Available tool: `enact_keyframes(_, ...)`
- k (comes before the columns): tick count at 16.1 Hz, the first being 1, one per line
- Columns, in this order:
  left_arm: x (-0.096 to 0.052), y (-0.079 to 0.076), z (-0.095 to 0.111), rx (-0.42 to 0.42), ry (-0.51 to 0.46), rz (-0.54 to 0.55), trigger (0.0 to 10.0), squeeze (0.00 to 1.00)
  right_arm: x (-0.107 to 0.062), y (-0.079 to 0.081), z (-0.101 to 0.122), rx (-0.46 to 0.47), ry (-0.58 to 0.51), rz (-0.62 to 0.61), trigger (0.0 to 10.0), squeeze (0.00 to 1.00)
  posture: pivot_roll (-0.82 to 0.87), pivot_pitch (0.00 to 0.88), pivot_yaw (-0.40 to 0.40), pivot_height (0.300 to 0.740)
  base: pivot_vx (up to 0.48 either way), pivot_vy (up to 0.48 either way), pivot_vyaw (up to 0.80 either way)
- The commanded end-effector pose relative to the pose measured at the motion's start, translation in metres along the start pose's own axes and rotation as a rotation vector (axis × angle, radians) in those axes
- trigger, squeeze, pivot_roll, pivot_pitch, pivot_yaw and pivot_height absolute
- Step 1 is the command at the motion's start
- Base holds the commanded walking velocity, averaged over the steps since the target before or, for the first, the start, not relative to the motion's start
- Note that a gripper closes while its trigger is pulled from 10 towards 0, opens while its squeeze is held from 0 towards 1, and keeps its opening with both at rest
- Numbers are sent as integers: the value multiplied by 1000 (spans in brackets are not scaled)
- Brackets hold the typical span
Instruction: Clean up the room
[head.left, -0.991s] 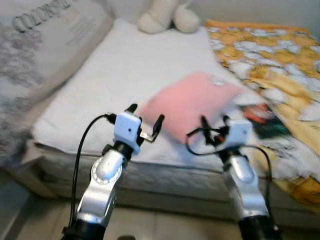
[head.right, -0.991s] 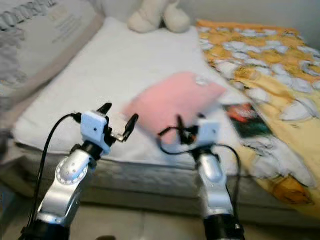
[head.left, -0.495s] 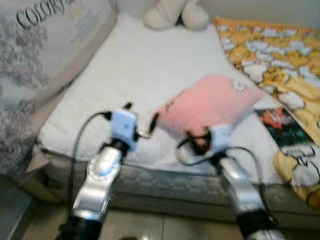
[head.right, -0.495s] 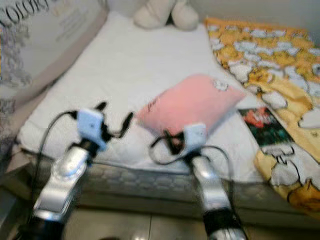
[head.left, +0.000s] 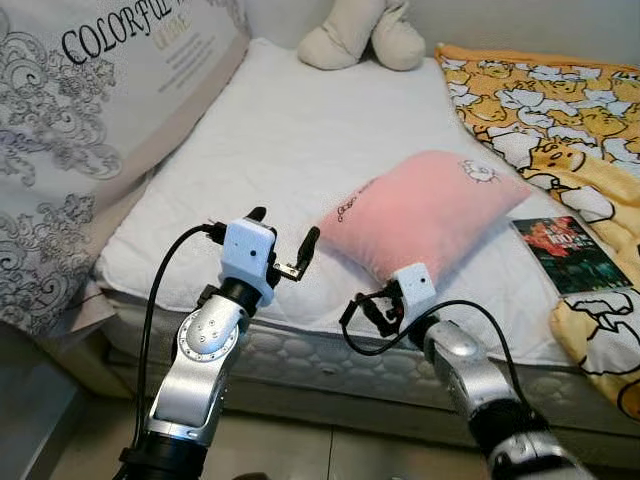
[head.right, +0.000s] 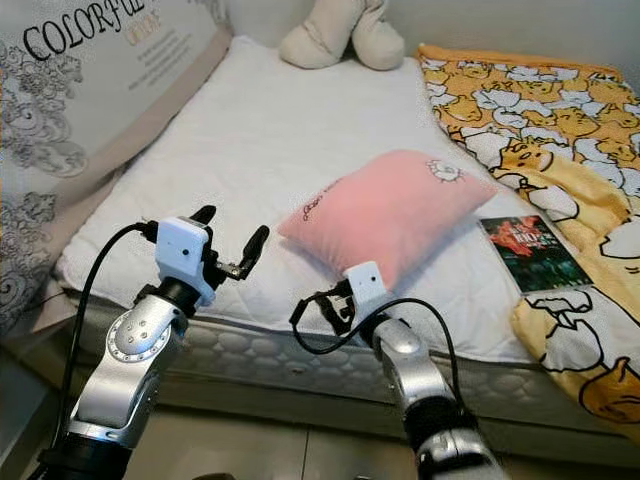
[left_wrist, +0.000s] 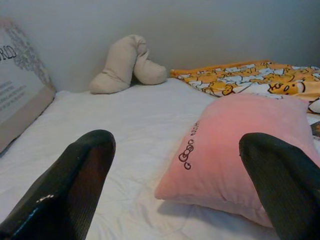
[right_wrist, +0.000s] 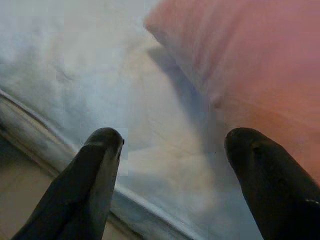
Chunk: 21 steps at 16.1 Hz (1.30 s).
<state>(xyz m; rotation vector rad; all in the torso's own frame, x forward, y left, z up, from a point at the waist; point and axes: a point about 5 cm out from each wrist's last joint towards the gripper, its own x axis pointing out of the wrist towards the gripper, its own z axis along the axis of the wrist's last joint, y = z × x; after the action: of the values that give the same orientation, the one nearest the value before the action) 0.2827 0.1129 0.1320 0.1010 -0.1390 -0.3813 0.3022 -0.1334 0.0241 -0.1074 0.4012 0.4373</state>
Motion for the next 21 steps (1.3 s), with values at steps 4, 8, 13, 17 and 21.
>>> enact_keyframes(4, 1, -2, 2, 7, -1, -7, 10000, 0, -4, -36, 9, -110, 1, -182, 10000, 0, 98, 0, 11, 740, 0, 0, 0)
enact_keyframes(8, 1, -5, 0, 0, 7, -16, 10000, 0, -22, -73, 6, -171, 15, -326, 10000, 0, 88, 0, 12, 740, 0, 0, 0)
enact_keyframes(13, 0, -6, 0, -5, 8, -24, 10000, 0, -54, -118, 13, -346, 16, -400, 10000, 0, 79, 0, 12, 740, 0, 0, 0)
enact_keyframes(17, -1, -9, -1, -10, 12, -33, 10000, 0, -81, -148, 13, -421, 61, -468, 10000, 0, 74, 0, 11, 740, 0, 0, 0)
enact_keyframes(21, -3, -10, -4, -26, 26, -30, 10000, 0, -94, -158, 2, -384, 116, -583, 10000, 0, 77, 0, 11, 740, 0, 0, 0)
